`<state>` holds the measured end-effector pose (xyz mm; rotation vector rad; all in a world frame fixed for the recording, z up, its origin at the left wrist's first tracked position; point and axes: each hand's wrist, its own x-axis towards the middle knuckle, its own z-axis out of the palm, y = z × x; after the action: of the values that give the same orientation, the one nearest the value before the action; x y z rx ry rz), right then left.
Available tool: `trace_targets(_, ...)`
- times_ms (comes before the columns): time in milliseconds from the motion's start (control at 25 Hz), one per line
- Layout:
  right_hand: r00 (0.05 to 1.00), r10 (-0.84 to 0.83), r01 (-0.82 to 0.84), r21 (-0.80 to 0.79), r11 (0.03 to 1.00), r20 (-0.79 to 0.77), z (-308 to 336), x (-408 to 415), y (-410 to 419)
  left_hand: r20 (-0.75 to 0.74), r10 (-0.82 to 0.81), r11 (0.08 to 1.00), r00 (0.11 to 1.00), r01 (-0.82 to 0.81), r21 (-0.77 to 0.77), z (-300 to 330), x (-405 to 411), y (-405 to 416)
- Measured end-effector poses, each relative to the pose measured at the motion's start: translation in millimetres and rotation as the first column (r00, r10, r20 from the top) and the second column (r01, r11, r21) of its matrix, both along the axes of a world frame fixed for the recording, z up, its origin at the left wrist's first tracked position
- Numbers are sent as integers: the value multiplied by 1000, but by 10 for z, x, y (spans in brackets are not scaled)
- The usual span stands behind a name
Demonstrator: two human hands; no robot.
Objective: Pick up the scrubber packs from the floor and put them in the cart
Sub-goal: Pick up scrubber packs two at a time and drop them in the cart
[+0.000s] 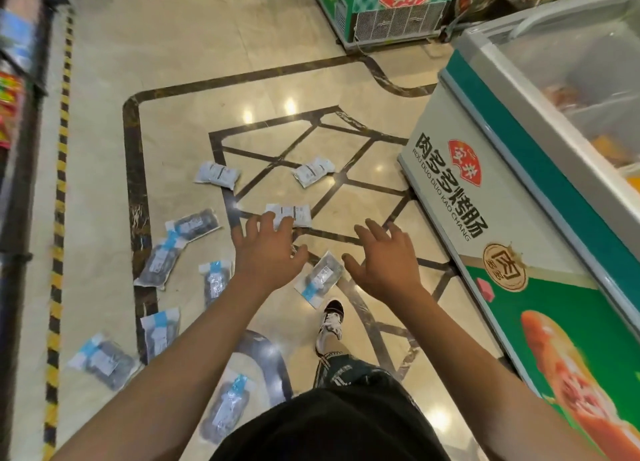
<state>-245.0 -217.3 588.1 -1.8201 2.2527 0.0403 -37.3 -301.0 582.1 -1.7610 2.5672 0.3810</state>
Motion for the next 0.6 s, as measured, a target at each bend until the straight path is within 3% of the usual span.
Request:
trace_targets(360, 991, 129, -131, 62, 989, 42, -442, -576, -1659, 109, 19, 992, 994, -32, 119, -429, -684, -1570)
trace_targets(600, 986, 134, -147, 133, 980, 101, -1707, -661, -2411, 168, -44, 990, 985, 20, 142, -1711, -956, -2539)
